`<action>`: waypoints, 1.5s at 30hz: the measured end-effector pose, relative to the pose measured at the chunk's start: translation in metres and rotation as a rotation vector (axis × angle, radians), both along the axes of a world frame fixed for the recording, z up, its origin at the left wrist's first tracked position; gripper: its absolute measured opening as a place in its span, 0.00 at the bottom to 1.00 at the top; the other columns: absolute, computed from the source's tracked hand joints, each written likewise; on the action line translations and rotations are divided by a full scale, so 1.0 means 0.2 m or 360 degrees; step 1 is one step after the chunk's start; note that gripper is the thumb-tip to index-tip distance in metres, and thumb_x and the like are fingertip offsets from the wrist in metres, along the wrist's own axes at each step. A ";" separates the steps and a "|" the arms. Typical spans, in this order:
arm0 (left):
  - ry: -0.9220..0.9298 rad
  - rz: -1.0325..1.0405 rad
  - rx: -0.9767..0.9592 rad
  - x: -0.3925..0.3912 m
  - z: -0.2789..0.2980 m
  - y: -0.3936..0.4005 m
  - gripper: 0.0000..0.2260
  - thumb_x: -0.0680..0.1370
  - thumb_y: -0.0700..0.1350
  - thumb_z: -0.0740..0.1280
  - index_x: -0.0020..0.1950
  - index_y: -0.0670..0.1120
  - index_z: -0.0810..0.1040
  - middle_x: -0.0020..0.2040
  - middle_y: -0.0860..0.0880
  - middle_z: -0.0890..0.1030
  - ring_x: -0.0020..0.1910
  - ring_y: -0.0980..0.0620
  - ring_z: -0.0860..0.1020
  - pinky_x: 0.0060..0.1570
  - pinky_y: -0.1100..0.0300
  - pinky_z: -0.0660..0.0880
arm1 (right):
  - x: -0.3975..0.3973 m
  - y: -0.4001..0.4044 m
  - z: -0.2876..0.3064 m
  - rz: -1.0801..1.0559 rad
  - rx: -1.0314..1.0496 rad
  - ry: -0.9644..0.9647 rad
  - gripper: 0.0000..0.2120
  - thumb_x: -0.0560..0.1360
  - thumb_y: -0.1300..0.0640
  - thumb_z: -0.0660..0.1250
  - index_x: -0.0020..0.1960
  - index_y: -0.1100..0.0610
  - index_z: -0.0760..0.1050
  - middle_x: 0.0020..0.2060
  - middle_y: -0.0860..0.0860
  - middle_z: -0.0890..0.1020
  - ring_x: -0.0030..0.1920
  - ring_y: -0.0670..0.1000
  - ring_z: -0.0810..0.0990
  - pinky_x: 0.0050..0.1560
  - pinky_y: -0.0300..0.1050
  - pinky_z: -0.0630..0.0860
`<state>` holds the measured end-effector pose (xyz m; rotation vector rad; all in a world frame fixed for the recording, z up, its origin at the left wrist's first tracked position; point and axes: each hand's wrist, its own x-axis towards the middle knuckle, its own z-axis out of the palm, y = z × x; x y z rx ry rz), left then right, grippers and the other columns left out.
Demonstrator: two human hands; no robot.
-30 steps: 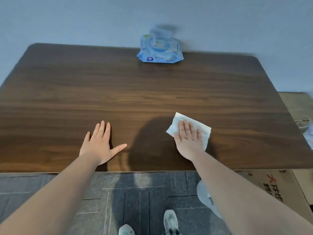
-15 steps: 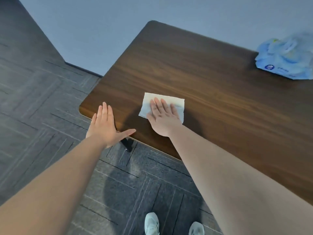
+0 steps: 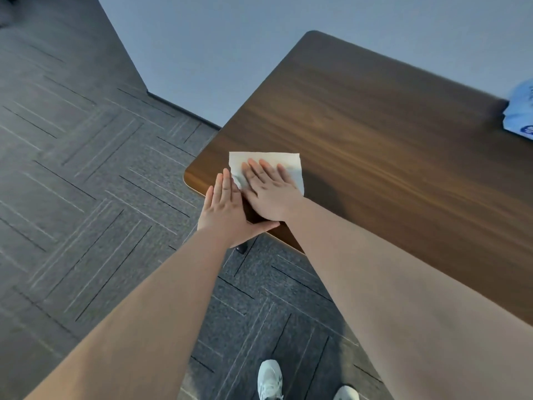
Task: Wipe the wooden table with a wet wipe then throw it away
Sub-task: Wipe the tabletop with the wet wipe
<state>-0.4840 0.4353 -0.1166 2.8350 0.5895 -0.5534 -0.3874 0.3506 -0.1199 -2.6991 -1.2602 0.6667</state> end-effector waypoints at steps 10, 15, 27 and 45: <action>-0.0006 -0.0449 0.0077 0.08 0.12 -0.32 0.61 0.61 0.80 0.53 0.77 0.39 0.40 0.79 0.42 0.42 0.77 0.47 0.42 0.76 0.51 0.47 | -0.11 -0.68 0.02 -0.0247 -0.0063 0.0110 0.28 0.81 0.42 0.40 0.76 0.47 0.34 0.76 0.45 0.37 0.75 0.46 0.34 0.74 0.51 0.31; -0.0077 -0.0752 0.0087 0.23 0.16 -0.77 0.55 0.65 0.78 0.50 0.77 0.42 0.40 0.79 0.46 0.43 0.77 0.49 0.42 0.75 0.50 0.45 | -0.15 -1.28 0.03 -0.0630 -0.0113 0.0112 0.27 0.81 0.41 0.38 0.76 0.47 0.34 0.76 0.44 0.37 0.75 0.45 0.33 0.74 0.50 0.31; -0.0052 -0.1486 0.0051 0.38 0.13 -2.04 0.47 0.69 0.76 0.48 0.77 0.50 0.36 0.79 0.51 0.39 0.77 0.51 0.38 0.73 0.46 0.39 | -0.41 -2.74 0.01 -0.1580 -0.0208 0.0053 0.28 0.80 0.42 0.37 0.77 0.49 0.35 0.77 0.45 0.38 0.75 0.45 0.35 0.72 0.46 0.32; -0.0224 -0.2069 -0.0094 0.31 -0.04 -3.66 0.41 0.70 0.75 0.39 0.77 0.54 0.39 0.79 0.51 0.39 0.77 0.52 0.38 0.74 0.46 0.37 | -0.60 -4.14 -0.05 -0.2028 -0.0250 -0.0073 0.29 0.80 0.41 0.38 0.77 0.50 0.37 0.78 0.46 0.41 0.76 0.46 0.37 0.74 0.48 0.34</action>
